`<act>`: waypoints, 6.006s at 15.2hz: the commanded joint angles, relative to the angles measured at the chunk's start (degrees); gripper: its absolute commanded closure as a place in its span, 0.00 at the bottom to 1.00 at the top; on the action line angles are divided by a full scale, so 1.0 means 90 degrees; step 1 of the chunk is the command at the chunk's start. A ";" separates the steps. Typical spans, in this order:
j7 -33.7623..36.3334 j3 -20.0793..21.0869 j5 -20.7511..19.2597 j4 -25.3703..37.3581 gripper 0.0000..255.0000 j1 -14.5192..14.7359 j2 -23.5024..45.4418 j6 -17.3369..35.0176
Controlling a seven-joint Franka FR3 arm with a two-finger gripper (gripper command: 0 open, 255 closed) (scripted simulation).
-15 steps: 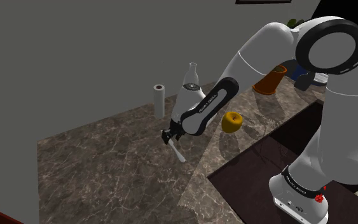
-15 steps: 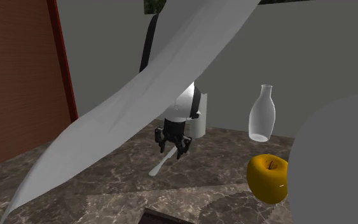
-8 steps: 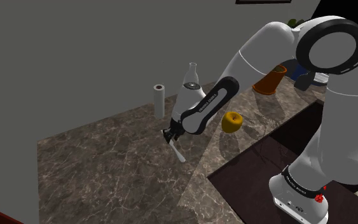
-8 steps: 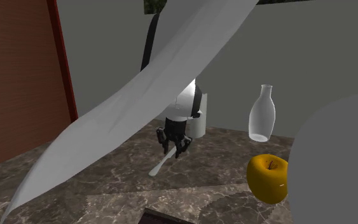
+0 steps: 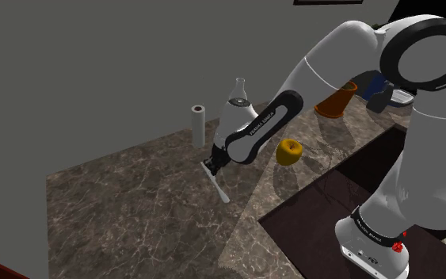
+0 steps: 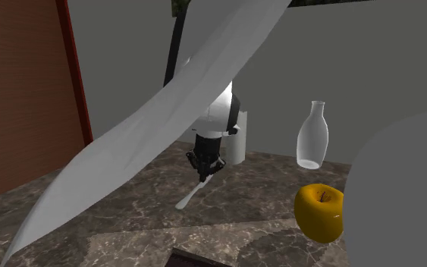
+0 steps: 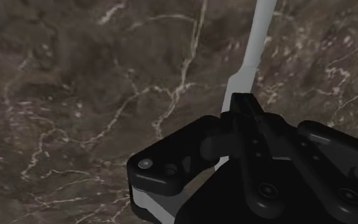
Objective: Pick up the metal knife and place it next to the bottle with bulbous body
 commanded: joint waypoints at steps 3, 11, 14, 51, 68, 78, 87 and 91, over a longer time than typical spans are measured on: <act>0.1757 -0.0977 -0.1019 0.0478 0.00 0.1324 -0.0145 -0.1459; 0.2445 -0.1138 -0.1406 0.0815 0.00 0.1655 0.0393 -0.1732; 0.2448 -0.1141 -0.1409 0.0817 0.00 0.1655 0.0435 -0.1692; 0.2307 -0.1079 -0.1276 0.0921 1.00 0.1622 -0.0986 -0.3215; 0.2217 -0.1063 -0.1201 0.1454 1.00 0.1621 -0.1800 -0.4560; 0.2175 -0.1059 -0.1173 0.1953 1.00 0.1623 -0.2116 -0.5375; 0.2143 -0.1057 -0.1156 0.2523 1.00 0.1625 -0.2291 -0.6119; 0.2129 -0.1056 -0.1151 0.2815 1.00 0.1626 -0.2335 -0.6454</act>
